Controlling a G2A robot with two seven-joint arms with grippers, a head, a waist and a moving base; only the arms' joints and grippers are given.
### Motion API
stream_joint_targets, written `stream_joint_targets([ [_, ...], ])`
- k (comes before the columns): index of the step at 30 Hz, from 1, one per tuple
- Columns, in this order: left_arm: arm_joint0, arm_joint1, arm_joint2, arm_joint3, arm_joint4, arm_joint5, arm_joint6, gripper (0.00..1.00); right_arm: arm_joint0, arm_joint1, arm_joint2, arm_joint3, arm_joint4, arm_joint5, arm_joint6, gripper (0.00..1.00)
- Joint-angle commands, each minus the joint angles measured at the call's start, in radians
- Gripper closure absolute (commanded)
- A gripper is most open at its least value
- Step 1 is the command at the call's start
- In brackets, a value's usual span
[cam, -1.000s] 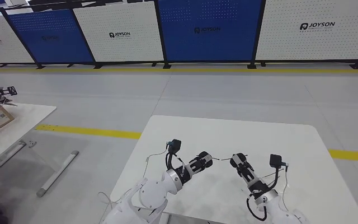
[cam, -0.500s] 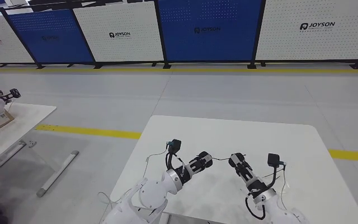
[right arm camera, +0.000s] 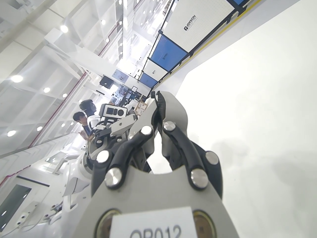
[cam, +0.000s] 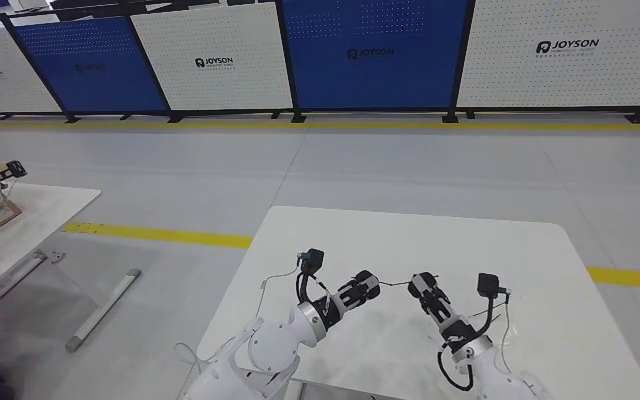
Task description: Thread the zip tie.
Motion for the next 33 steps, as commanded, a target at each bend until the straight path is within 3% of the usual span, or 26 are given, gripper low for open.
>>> stream_joint_targets([
  [1, 0.0, 0.0, 0.0, 0.0, 0.0, 0.0, 0.0, 1.0, 0.001, -0.003, -0.004, 0.001, -0.004, 0.004, 0.003, 1.0],
  [7, 0.0, 0.0, 0.0, 0.0, 0.0, 0.0, 0.0, 1.0, 0.009, -0.012, -0.01, 0.013, -0.002, 0.002, 0.02, 1.0],
  [13, 0.0, 0.0, 0.0, 0.0, 0.0, 0.0, 0.0, 1.0, 0.006, -0.02, -0.002, 0.033, 0.025, -0.035, 0.017, 1.0],
  [33, -0.002, -0.001, 0.005, 0.006, -0.001, -0.009, 0.007, 1.0, 0.005, -0.024, -0.002, 0.032, 0.019, -0.026, 0.025, 1.0],
])
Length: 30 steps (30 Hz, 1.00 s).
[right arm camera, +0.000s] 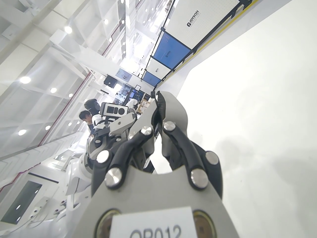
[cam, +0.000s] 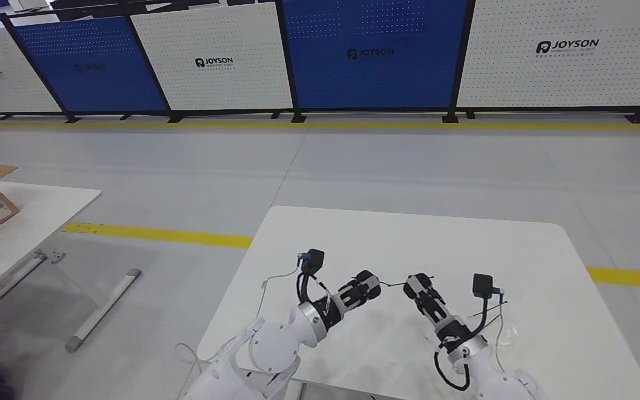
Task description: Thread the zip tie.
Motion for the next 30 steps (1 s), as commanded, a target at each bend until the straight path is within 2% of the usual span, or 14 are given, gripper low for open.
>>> stream_joint_targets([
  [1, -0.001, 0.0, -0.002, 0.002, -0.001, -0.002, -0.001, 1.0, 0.001, -0.002, 0.0, 0.001, -0.002, 0.003, 0.004, 1.0],
  [14, -0.006, 0.0, 0.0, 0.014, -0.004, -0.007, -0.011, 1.0, 0.009, -0.017, 0.003, 0.017, -0.004, -0.001, 0.024, 1.0],
  [26, -0.001, 0.001, -0.003, 0.008, -0.017, -0.024, -0.018, 1.0, 0.018, -0.03, -0.004, 0.027, -0.026, -0.006, 0.044, 1.0],
  [30, 0.002, 0.001, -0.004, 0.009, -0.012, -0.023, -0.016, 1.0, 0.018, -0.034, -0.005, 0.03, -0.01, -0.029, 0.061, 1.0],
])
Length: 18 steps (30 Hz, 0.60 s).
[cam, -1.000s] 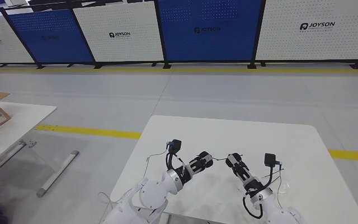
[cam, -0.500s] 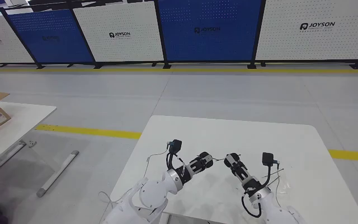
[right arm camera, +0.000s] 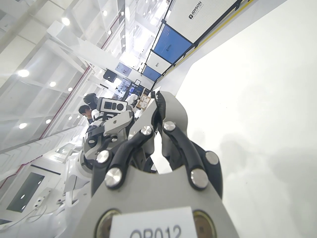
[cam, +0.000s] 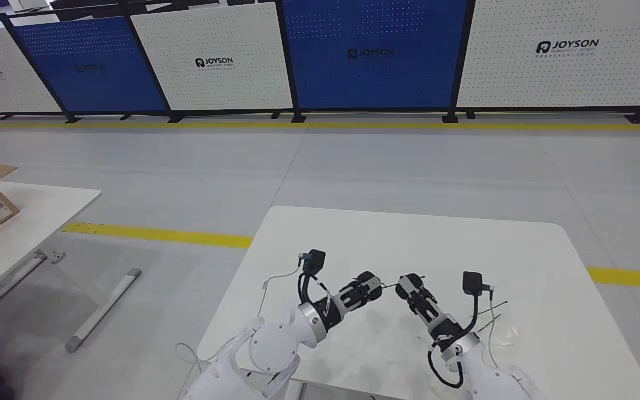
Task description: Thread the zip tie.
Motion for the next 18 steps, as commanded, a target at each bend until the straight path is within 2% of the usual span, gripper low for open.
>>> stream_joint_targets([
  [1, -0.001, 0.0, 0.001, 0.003, 0.003, 0.003, 0.003, 1.0, -0.001, -0.001, 0.002, 0.003, 0.008, -0.012, 0.009, 1.0],
  [10, 0.005, 0.001, -0.005, -0.007, -0.025, -0.021, -0.012, 1.0, 0.007, -0.012, 0.006, 0.024, 0.033, -0.011, 0.013, 1.0],
  [18, 0.004, 0.0, -0.003, -0.001, -0.002, 0.001, 0.014, 1.0, -0.007, -0.016, 0.025, 0.02, 0.056, -0.06, 0.022, 1.0],
])
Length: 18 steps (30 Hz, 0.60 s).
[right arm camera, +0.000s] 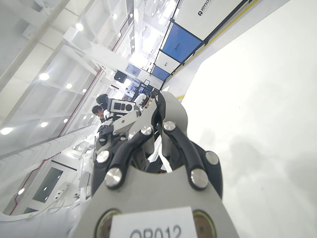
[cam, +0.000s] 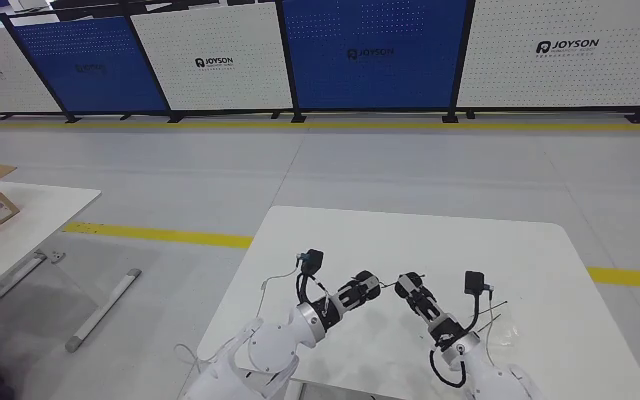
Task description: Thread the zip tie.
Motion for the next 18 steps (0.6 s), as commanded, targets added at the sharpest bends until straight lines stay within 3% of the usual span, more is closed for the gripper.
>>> stream_joint_targets([
  [1, -0.001, 0.0, 0.002, 0.0, 0.0, 0.001, 0.001, 1.0, -0.002, 0.0, 0.004, -0.002, 0.001, 0.002, 0.004, 1.0],
  [13, -0.005, 0.0, 0.009, -0.009, 0.019, 0.029, -0.005, 1.0, -0.005, -0.008, 0.013, -0.003, -0.011, 0.024, 0.014, 1.0],
  [17, -0.007, -0.001, 0.015, -0.01, 0.039, 0.046, 0.003, 0.74, -0.009, -0.01, 0.015, -0.01, -0.035, 0.033, 0.005, 1.0],
  [18, -0.008, -0.001, 0.017, -0.011, 0.044, 0.05, 0.005, 0.73, -0.01, -0.011, 0.015, -0.012, -0.042, 0.036, 0.004, 1.0],
])
